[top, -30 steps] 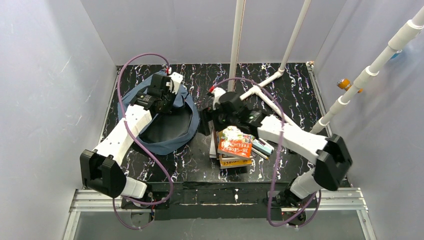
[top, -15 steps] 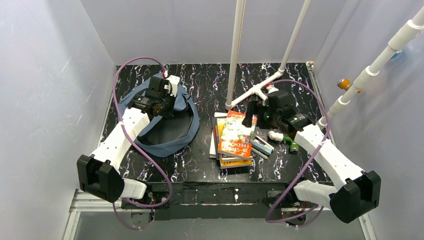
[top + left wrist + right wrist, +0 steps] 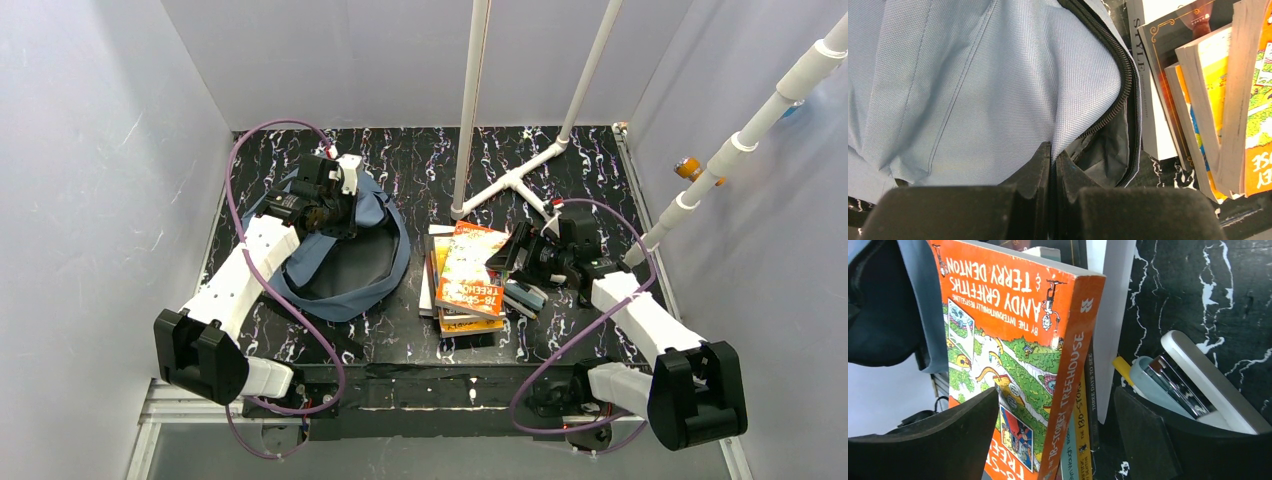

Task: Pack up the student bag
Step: Pick up the book from the center of the board.

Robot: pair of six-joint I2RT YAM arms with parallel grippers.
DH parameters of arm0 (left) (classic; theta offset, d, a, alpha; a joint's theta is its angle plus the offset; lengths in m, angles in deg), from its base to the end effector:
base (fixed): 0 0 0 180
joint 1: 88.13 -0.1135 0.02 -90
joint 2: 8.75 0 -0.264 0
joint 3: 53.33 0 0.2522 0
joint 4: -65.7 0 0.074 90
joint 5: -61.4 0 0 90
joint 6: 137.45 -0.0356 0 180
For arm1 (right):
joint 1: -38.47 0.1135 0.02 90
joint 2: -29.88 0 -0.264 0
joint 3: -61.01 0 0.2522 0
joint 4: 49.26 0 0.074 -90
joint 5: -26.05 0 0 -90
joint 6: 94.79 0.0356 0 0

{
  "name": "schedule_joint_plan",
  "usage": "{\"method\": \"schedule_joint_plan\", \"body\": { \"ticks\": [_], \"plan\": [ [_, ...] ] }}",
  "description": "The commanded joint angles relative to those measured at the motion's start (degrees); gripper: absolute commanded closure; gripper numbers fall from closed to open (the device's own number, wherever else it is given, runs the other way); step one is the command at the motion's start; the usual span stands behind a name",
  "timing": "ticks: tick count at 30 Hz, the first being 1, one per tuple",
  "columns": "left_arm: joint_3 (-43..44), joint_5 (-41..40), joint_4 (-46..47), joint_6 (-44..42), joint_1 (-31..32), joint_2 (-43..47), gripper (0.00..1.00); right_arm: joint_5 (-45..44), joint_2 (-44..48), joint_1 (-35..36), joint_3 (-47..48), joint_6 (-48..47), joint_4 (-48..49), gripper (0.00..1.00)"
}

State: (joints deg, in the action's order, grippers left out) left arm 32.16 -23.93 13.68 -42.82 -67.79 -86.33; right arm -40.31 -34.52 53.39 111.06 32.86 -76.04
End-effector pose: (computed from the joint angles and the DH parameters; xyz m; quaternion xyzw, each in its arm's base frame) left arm 0.2724 -0.1041 0.3298 0.1415 0.9093 -0.1208 0.3722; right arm 0.2191 0.0732 0.2190 0.0925 0.8904 0.3465 0.2804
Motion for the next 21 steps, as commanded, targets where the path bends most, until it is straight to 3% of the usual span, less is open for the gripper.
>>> {"method": "schedule_joint_plan", "body": {
  "ticks": [1,8,12,16,18,21],
  "plan": [
    [2.08,4.30,-0.85,2.10,-0.10,0.37,1.00,3.88,2.33,-0.81,-3.26,5.10,12.01,0.11],
    [1.33,4.91,-1.01,2.16,-0.08,0.45,1.00,1.99,2.44,-1.03,-3.07,2.71,14.72,0.37],
    [0.23,5.61,-1.25,2.18,-0.06,0.70,1.00,2.35,0.55,-1.11,0.53,-2.05,11.42,0.63],
    [-0.65,6.62,-1.48,2.38,-0.12,1.30,1.00,3.04,-0.24,-1.11,3.98,-5.50,7.20,0.99],
    [-0.71,7.23,-1.63,2.44,-0.11,1.66,0.99,3.63,0.37,-1.10,4.53,-6.09,6.90,0.99],
    [0.18,8.88,-2.04,2.47,-0.10,2.12,0.79,5.02,1.70,-1.12,5.19,-6.36,7.67,0.99]
  ]
}}
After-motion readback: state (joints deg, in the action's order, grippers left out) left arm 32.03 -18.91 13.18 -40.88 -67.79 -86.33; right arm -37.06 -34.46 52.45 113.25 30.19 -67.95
